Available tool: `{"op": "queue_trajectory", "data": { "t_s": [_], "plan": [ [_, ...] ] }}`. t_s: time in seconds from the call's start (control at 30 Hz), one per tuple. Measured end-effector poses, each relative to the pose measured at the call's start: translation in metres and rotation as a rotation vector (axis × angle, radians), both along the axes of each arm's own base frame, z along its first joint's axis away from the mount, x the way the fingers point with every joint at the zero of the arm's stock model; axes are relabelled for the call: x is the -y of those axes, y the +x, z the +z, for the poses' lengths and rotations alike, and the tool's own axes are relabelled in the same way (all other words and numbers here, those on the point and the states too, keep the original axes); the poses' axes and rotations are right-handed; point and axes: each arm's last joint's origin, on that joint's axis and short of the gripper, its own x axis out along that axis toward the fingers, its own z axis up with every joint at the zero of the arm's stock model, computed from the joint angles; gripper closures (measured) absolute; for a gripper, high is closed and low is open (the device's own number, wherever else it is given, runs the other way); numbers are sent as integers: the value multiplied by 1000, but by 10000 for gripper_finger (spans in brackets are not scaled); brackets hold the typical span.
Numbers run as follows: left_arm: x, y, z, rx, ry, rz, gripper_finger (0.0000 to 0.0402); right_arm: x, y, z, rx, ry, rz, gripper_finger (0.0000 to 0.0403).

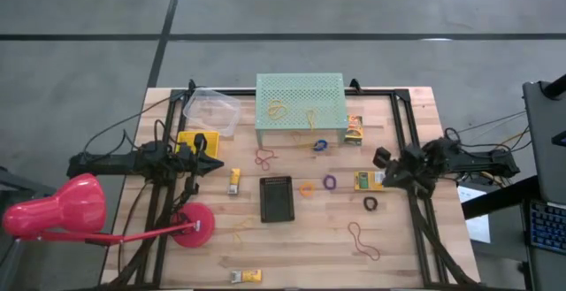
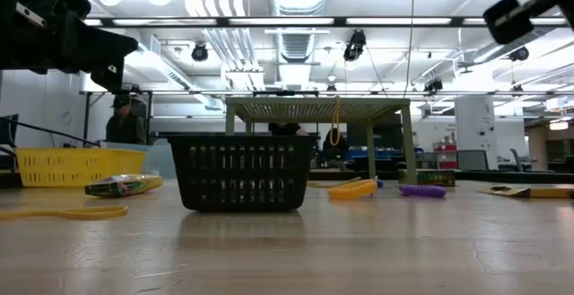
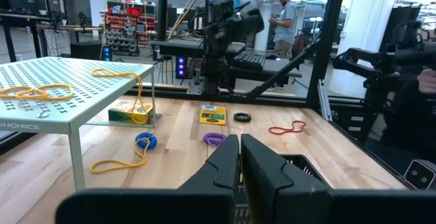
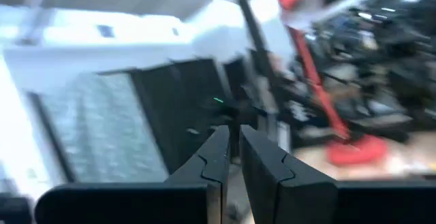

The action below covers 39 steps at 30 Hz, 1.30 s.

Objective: Pick & Place Office Desk Supplies
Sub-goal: Put the yellow rubber band from the shelf into the black bin

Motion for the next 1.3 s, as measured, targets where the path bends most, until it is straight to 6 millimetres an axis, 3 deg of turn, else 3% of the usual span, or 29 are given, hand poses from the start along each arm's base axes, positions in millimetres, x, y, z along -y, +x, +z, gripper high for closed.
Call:
{"op": "queue_trajectory", "data": {
  "t_s": [0.33,0.97,1.3],
  "plan": [
    [0,0,0,-1,0,0,378,5,-3,11,145,40,-175,369],
    [0,0,0,-1,0,0,378,5,-3,11,234,-138,-285,369],
    [0,0,0,-1,0,1,378,4,-2,8,222,-176,-258,369]
  ]
}}
